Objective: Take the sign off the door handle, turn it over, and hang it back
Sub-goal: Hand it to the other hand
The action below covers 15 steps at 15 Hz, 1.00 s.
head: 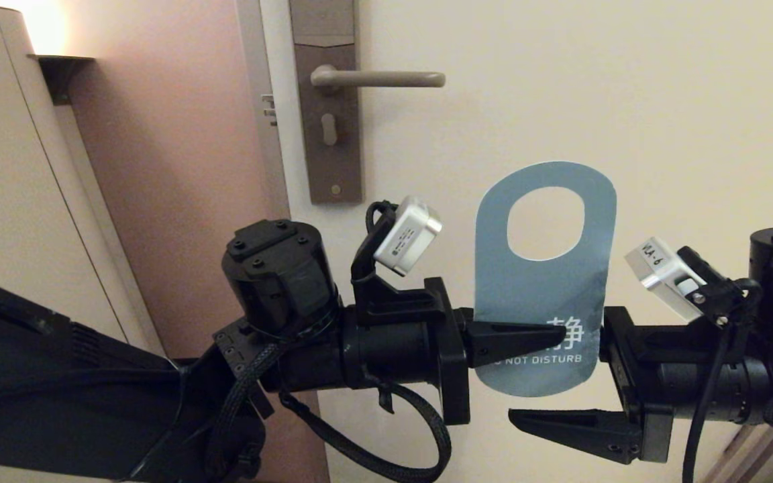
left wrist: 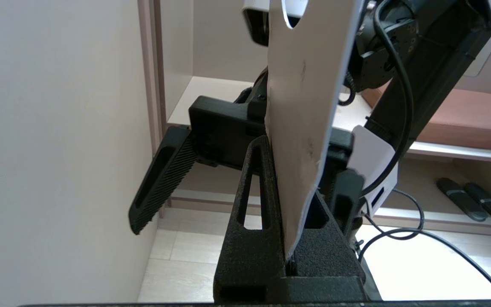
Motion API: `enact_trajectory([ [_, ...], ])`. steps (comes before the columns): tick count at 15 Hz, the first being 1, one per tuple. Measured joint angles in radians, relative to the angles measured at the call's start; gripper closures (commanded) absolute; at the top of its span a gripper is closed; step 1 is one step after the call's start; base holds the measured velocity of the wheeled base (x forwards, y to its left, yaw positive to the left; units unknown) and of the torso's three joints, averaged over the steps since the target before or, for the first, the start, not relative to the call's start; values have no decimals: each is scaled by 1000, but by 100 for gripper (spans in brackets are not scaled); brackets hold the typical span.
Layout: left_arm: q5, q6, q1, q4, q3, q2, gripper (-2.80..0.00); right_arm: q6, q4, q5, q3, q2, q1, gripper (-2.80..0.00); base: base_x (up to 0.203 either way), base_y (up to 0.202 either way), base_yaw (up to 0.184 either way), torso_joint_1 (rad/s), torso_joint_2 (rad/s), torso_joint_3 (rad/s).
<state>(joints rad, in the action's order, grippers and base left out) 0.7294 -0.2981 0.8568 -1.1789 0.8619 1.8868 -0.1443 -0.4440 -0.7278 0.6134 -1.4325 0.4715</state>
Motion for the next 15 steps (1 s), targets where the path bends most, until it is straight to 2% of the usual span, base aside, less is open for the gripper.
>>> enact_trajectory([
  [15,1,2,3,-2,-11,6,0,-2,-2,-10,-1,0,17,-280,0,0,0,0,0,0],
])
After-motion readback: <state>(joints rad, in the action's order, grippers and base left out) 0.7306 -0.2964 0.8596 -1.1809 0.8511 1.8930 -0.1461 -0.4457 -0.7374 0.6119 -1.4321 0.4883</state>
